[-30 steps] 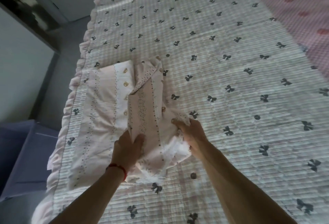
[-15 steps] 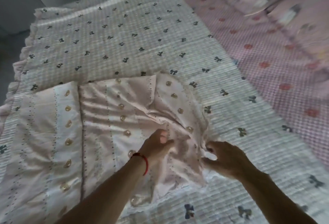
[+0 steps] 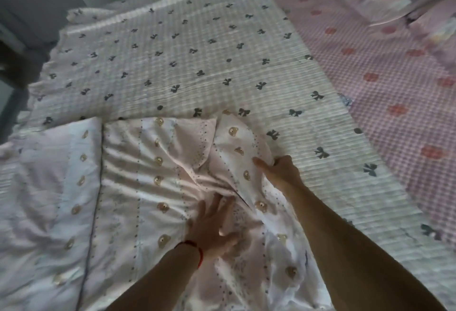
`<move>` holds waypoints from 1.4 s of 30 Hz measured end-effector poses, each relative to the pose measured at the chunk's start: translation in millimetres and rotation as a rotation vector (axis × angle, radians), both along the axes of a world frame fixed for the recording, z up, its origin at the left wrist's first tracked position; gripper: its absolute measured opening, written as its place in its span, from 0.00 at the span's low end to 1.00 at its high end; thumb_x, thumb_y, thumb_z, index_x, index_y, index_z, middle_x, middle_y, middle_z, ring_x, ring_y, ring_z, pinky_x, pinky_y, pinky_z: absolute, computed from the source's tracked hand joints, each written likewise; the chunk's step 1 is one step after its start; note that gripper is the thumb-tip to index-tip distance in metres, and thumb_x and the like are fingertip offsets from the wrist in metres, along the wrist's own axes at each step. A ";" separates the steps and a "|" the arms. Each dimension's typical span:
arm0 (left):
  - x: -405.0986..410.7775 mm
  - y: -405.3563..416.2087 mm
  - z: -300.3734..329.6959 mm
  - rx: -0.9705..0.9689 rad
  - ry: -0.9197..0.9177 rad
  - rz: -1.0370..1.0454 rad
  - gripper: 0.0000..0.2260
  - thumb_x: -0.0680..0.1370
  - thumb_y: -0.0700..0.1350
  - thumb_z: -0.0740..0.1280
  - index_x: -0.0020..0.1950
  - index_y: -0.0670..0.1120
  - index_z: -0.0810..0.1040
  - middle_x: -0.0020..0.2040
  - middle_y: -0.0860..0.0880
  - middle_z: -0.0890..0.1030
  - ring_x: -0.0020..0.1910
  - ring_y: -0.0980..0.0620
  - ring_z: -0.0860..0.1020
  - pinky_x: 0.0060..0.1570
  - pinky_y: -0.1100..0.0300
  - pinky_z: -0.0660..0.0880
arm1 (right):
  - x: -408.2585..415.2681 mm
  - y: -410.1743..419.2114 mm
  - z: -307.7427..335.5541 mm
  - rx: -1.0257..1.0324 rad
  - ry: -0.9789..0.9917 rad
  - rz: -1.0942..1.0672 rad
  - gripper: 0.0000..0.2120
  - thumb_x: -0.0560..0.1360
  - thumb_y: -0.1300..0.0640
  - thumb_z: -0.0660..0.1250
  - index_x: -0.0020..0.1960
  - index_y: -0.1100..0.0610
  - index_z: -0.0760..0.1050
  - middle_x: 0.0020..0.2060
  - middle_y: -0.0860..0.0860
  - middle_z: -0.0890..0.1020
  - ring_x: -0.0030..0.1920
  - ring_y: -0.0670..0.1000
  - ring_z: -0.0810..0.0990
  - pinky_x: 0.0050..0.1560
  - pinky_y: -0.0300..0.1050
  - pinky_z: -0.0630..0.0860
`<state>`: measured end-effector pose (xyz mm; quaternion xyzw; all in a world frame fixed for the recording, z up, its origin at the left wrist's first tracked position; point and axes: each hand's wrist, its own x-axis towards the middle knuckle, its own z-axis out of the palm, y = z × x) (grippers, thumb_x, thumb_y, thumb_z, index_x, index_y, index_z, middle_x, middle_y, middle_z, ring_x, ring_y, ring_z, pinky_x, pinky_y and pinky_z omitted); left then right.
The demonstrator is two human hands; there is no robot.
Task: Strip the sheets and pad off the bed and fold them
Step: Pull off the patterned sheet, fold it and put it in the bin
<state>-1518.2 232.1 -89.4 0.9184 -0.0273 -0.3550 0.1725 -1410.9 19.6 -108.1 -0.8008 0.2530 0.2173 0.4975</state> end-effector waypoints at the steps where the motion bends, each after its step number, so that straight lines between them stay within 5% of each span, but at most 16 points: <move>1: -1.1 2.6 5.2 -0.007 -0.049 -0.024 0.36 0.78 0.58 0.64 0.78 0.70 0.44 0.81 0.59 0.40 0.81 0.47 0.41 0.76 0.35 0.48 | 8.0 -2.1 4.5 0.059 -0.041 0.045 0.24 0.70 0.36 0.74 0.48 0.57 0.79 0.37 0.52 0.82 0.36 0.54 0.80 0.35 0.43 0.71; 3: 0.2 7.2 15.6 -0.086 -0.319 -0.033 0.28 0.79 0.52 0.64 0.77 0.63 0.59 0.80 0.54 0.61 0.76 0.48 0.65 0.72 0.45 0.69 | 27.5 -27.0 20.7 0.011 -0.195 0.046 0.14 0.75 0.48 0.71 0.36 0.55 0.77 0.29 0.50 0.78 0.31 0.53 0.77 0.32 0.42 0.70; 5: 7.3 16.0 23.1 -0.092 -0.646 -0.018 0.20 0.78 0.44 0.65 0.69 0.51 0.69 0.66 0.48 0.74 0.59 0.47 0.78 0.55 0.50 0.80 | 36.2 -69.6 37.1 -0.196 -0.409 -0.129 0.12 0.76 0.50 0.67 0.39 0.56 0.80 0.31 0.51 0.80 0.36 0.55 0.79 0.39 0.44 0.71; 7: 24.4 26.9 15.9 0.069 -0.802 0.080 0.18 0.77 0.40 0.67 0.66 0.46 0.71 0.63 0.45 0.73 0.58 0.43 0.75 0.54 0.45 0.79 | 30.4 -101.1 42.4 -0.328 -0.446 -0.152 0.09 0.78 0.50 0.66 0.49 0.55 0.80 0.38 0.51 0.83 0.39 0.53 0.80 0.43 0.43 0.73; 9: 48.4 27.3 5.5 0.191 -0.731 0.218 0.21 0.78 0.45 0.67 0.70 0.48 0.69 0.71 0.43 0.68 0.68 0.38 0.69 0.63 0.36 0.71 | 21.2 -104.0 33.9 -0.277 -0.239 0.037 0.08 0.78 0.49 0.68 0.51 0.54 0.78 0.39 0.49 0.83 0.38 0.50 0.81 0.37 0.41 0.71; 11: 73.9 19.7 -6.2 0.178 -0.593 0.331 0.24 0.81 0.53 0.61 0.77 0.57 0.60 0.80 0.46 0.56 0.78 0.39 0.54 0.71 0.29 0.56 | 23.2 -95.4 23.2 -0.280 -0.100 0.162 0.13 0.77 0.46 0.68 0.47 0.56 0.78 0.39 0.50 0.83 0.39 0.51 0.80 0.33 0.42 0.68; 15: 115.3 16.1 -32.9 0.248 -0.482 0.271 0.25 0.80 0.65 0.43 0.77 0.70 0.42 0.82 0.55 0.38 0.80 0.42 0.36 0.70 0.25 0.38 | 57.7 -79.3 24.6 -0.276 -0.115 0.026 0.21 0.79 0.41 0.65 0.52 0.60 0.80 0.38 0.52 0.80 0.43 0.55 0.80 0.35 0.42 0.68; 20: 124.6 22.4 -68.1 0.272 -0.505 0.206 0.26 0.77 0.67 0.33 0.76 0.70 0.32 0.80 0.56 0.30 0.77 0.41 0.28 0.68 0.25 0.32 | 119.7 -76.3 20.0 0.157 0.037 -0.258 0.48 0.58 0.31 0.80 0.68 0.59 0.75 0.57 0.55 0.83 0.56 0.59 0.82 0.61 0.55 0.77; 21: 123.9 21.7 -73.8 0.277 -0.527 0.199 0.26 0.78 0.66 0.34 0.77 0.69 0.33 0.80 0.55 0.31 0.78 0.40 0.29 0.68 0.25 0.33 | 131.6 -76.9 19.3 0.242 0.067 -0.267 0.48 0.56 0.32 0.81 0.67 0.57 0.76 0.57 0.55 0.84 0.57 0.59 0.83 0.63 0.58 0.77; 24: 128.9 24.5 -83.1 0.269 -0.565 0.197 0.27 0.80 0.64 0.38 0.79 0.67 0.39 0.82 0.53 0.38 0.79 0.39 0.34 0.67 0.22 0.38 | 159.8 -76.1 26.8 0.404 0.168 -0.210 0.27 0.68 0.43 0.80 0.60 0.59 0.80 0.51 0.57 0.87 0.53 0.58 0.86 0.60 0.59 0.80; 28: 130.6 25.7 -85.3 0.303 -0.547 0.173 0.27 0.80 0.65 0.38 0.80 0.66 0.42 0.83 0.52 0.42 0.80 0.38 0.38 0.67 0.21 0.40 | 180.3 -72.6 40.4 0.423 0.310 0.061 0.20 0.75 0.51 0.74 0.62 0.60 0.80 0.54 0.58 0.86 0.53 0.58 0.87 0.52 0.54 0.83; 30: 130.6 25.6 -81.6 0.305 -0.515 0.172 0.28 0.79 0.67 0.33 0.79 0.67 0.40 0.83 0.52 0.41 0.80 0.38 0.38 0.67 0.21 0.39 | 185.7 -72.5 46.9 0.419 0.193 0.082 0.14 0.78 0.60 0.71 0.63 0.55 0.80 0.55 0.57 0.86 0.54 0.57 0.86 0.55 0.55 0.82; 32: 131.7 24.2 -70.2 0.311 -0.494 0.184 0.28 0.77 0.68 0.30 0.78 0.68 0.36 0.82 0.52 0.38 0.80 0.39 0.35 0.67 0.22 0.39 | 189.3 -73.1 57.1 0.408 -0.088 -0.033 0.17 0.76 0.69 0.70 0.57 0.50 0.83 0.53 0.57 0.86 0.51 0.56 0.87 0.46 0.50 0.83; 35: 122.4 14.2 -44.1 0.226 -0.560 0.206 0.28 0.79 0.67 0.40 0.78 0.68 0.36 0.81 0.54 0.34 0.80 0.41 0.34 0.70 0.24 0.37 | 191.7 -75.8 68.0 0.365 -0.467 -0.115 0.20 0.73 0.73 0.70 0.50 0.50 0.86 0.57 0.51 0.85 0.48 0.48 0.84 0.40 0.38 0.80; 39: 157.9 -3.2 -14.3 0.170 -0.735 0.273 0.27 0.81 0.62 0.44 0.80 0.65 0.40 0.82 0.53 0.35 0.80 0.43 0.34 0.73 0.30 0.35 | 187.0 -82.3 34.4 0.233 -0.416 -0.059 0.27 0.72 0.75 0.66 0.58 0.46 0.83 0.62 0.46 0.81 0.55 0.49 0.82 0.44 0.41 0.81; 42: 209.5 -14.2 -35.5 0.163 -0.582 0.325 0.25 0.82 0.63 0.41 0.78 0.68 0.35 0.81 0.52 0.31 0.78 0.42 0.28 0.69 0.26 0.33 | 177.0 -76.6 -4.5 0.268 -0.293 -0.025 0.28 0.78 0.65 0.69 0.73 0.41 0.71 0.63 0.47 0.76 0.53 0.48 0.82 0.38 0.39 0.82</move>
